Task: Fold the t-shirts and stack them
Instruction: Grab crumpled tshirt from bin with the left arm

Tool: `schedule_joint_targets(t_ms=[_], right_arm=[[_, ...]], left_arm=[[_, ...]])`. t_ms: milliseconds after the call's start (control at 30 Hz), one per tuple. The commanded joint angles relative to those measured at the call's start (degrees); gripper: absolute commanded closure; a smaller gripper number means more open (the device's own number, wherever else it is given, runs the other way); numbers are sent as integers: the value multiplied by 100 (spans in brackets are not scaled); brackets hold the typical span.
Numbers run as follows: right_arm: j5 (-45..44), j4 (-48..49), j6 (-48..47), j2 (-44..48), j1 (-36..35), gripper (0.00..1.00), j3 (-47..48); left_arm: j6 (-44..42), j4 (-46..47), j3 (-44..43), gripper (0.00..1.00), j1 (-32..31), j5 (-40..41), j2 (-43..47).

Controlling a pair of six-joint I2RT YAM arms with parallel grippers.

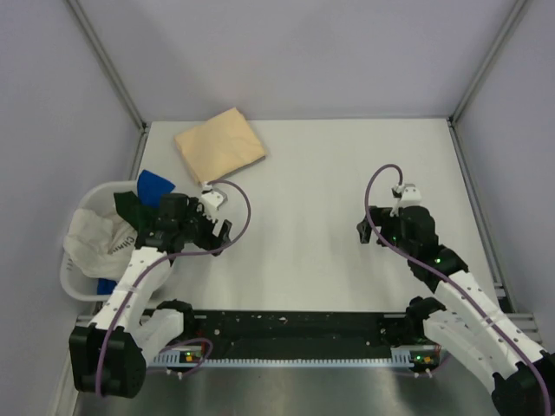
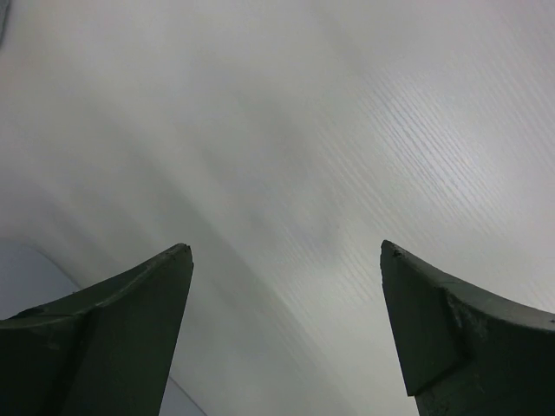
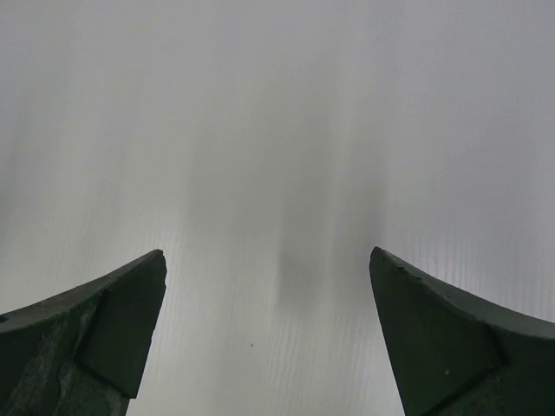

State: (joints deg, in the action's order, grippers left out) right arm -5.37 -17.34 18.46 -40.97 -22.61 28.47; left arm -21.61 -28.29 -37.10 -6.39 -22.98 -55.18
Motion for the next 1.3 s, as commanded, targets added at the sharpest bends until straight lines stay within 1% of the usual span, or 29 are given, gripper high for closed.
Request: schedule_joint_targets(t_ms=[0, 67, 133, 200, 233, 300, 367, 400, 433, 533, 600, 633, 700, 733, 800, 833, 933, 1000, 1067, 1133, 1200, 1267], right_arm=[[-157, 223, 35, 107, 2, 1, 158], [-245, 231, 122, 107, 11, 1, 421], [-176, 249, 140, 116, 11, 1, 755], [95, 240, 211, 133, 2, 1, 1106], [402, 266, 185, 142, 11, 1, 1265], [1026, 441, 88, 159, 2, 1, 1520], [1510, 618, -8, 133, 2, 1, 1679], [1677, 662, -79, 116, 2, 1, 1740], [1914, 714, -201, 107, 2, 1, 1785], [2425, 864, -448, 107, 11, 2, 1768], [2418, 864, -518, 81, 11, 2, 1724], [2400, 856, -553, 80, 2, 3, 1689], [2365, 882, -589, 28, 2, 3, 1636], [2356, 917, -589, 2, 11, 3, 1618], [2391, 1013, -598, -51, 2, 3, 1592], [2400, 1048, -598, -86, 2, 3, 1583], [2391, 1023, -580, -192, 2, 4, 1662], [2321, 961, -571, -227, 11, 4, 1758], [2207, 873, -580, -245, 2, 4, 1872], [2093, 820, -571, -236, 11, 4, 1943], [2040, 785, -536, -245, 2, 5, 1996], [2040, 776, -527, -254, 11, 5, 2040]], left_arm=[[-159, -193, -446, 8, 24, -426, -28], [-378, -561, -963, 8, 24, -523, -63], [-721, -1131, -1595, 8, 24, -419, -124], [-784, -1529, -2237, 9, 24, 168, -186], [-732, -1652, -2571, 9, 24, 693, -247], [-617, -1941, -3169, 3, 68, 1757, -431], [-547, -2432, -3801, 2, 426, 2427, -747], [-546, -2670, -4048, 2, 602, 2569, -932], [-581, -2873, -4172, 2, 970, 2753, -1090], [-914, -2779, -4060, 2, 1928, 3386, -1442], [-1038, -2760, -4033, 3, 2613, 3581, -1810], [-1039, -2830, -4068, 5, 2904, 3564, -2012], [-1021, -2988, -4199, 9, 3309, 3083, -2312], [-1021, -2972, -4217, 10, 3407, 2863, -2409], [-1100, -2866, -4183, 13, 3434, 2467, -2541], [-1118, -2814, -4182, 13, 3443, 2126, -2637], [-1109, -2848, -4349, 17, 3434, 1509, -2945], [-1100, -3084, -4559, 22, 3443, 1201, -3200], [-1065, -3453, -4797, 31, 3434, 815, -3437], [-1047, -3839, -4938, 37, 3443, 358, -3578], [-978, -3982, -4930, 38, 3443, 85, -3518], [-951, -3921, -4798, 37, 3443, 22, -3308]])
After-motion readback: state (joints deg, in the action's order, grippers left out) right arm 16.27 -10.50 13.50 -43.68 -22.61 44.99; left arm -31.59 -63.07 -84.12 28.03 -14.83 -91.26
